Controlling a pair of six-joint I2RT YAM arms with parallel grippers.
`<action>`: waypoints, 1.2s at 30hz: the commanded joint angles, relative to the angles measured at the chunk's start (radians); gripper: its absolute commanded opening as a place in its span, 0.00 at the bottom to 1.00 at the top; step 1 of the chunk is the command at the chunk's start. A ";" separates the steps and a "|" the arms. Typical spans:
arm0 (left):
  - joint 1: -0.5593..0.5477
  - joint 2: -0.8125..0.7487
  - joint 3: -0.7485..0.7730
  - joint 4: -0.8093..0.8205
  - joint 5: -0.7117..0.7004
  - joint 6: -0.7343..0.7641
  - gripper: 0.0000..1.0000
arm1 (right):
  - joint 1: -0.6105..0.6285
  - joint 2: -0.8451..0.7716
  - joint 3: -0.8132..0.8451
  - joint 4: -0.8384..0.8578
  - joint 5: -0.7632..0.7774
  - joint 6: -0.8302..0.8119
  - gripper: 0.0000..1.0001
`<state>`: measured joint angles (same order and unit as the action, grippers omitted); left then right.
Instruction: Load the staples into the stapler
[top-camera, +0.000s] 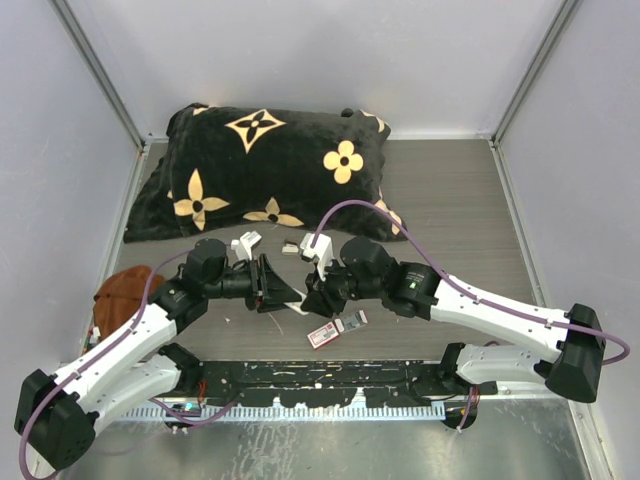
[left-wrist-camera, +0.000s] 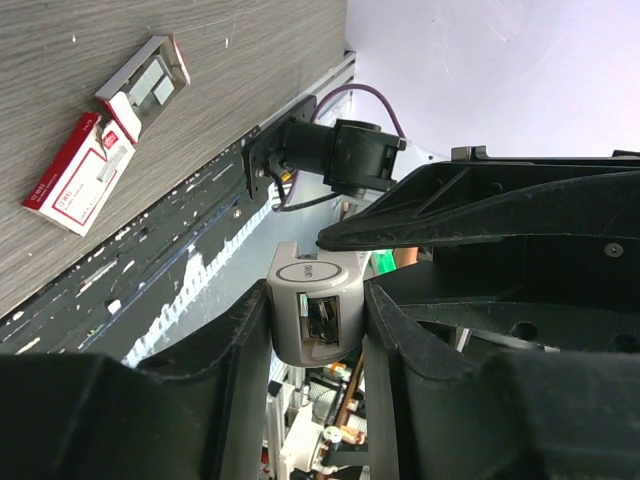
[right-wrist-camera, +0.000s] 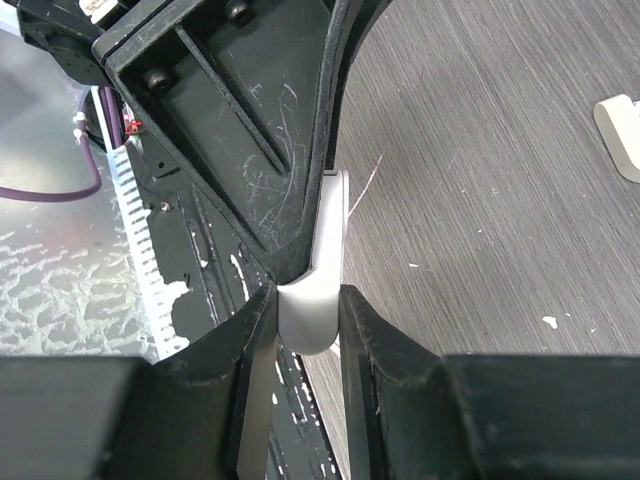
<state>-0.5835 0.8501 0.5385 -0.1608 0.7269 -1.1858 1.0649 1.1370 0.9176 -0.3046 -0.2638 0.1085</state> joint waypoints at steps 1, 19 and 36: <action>-0.002 -0.024 -0.021 0.093 0.016 -0.027 0.20 | 0.007 -0.023 0.023 0.075 0.003 0.046 0.13; -0.001 -0.119 -0.107 0.346 -0.112 -0.116 0.00 | -0.287 -0.343 -0.344 0.385 0.106 0.804 0.77; -0.001 -0.134 -0.071 0.432 -0.078 -0.106 0.00 | -0.272 -0.272 -0.514 0.818 -0.116 1.152 0.50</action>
<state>-0.5835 0.7158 0.4271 0.1741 0.6266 -1.2945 0.7826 0.8516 0.3660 0.3927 -0.3168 1.2263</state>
